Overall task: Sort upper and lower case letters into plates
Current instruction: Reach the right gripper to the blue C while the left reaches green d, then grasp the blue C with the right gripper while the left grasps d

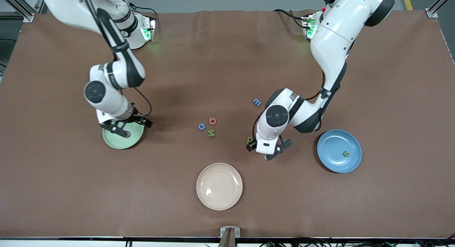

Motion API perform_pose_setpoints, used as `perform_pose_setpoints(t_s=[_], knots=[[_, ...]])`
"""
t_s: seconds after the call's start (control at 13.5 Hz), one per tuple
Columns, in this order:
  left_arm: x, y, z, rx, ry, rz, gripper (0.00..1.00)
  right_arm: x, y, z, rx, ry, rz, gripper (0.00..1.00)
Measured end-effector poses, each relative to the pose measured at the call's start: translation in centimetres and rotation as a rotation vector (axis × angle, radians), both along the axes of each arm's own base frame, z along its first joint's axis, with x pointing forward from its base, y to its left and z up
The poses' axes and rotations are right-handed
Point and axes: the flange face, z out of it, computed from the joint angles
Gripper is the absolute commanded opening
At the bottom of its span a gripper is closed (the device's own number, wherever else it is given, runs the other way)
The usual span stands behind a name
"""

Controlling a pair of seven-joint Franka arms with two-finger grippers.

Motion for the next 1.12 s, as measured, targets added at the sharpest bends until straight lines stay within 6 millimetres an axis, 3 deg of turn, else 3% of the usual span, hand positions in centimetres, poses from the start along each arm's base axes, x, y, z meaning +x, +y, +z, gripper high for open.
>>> perform_pose_setpoints(t_s=[0.22,0.45,0.67,0.82,0.97,1.12], knots=[[-1.1,-2.6,-1.3,-0.007,0.005,0.018,0.80,0.8,9.4,-1.1,0.053,0.009,-0.172,1.00],[-1.7,-3.3,-2.2,-0.003,0.013,0.008,0.76,1.7,15.6,-3.9,0.058,0.023,-0.324,1.00],[-1.5,-3.1,-2.3,0.001,0.012,0.010,0.74,1.2,18.3,-5.2,0.051,0.034,-0.419,0.99],[-1.4,-2.9,-2.5,0.004,0.013,0.009,0.67,0.6,19.2,-5.3,0.047,0.039,-0.440,0.90],[-1.4,-2.8,-2.6,0.006,0.014,0.009,0.55,0.1,19.7,-5.6,0.041,0.045,-0.440,0.82],[-1.4,-2.8,-2.5,0.012,0.015,0.004,0.36,-0.1,19.8,-6.2,0.035,0.050,-0.438,0.73]])
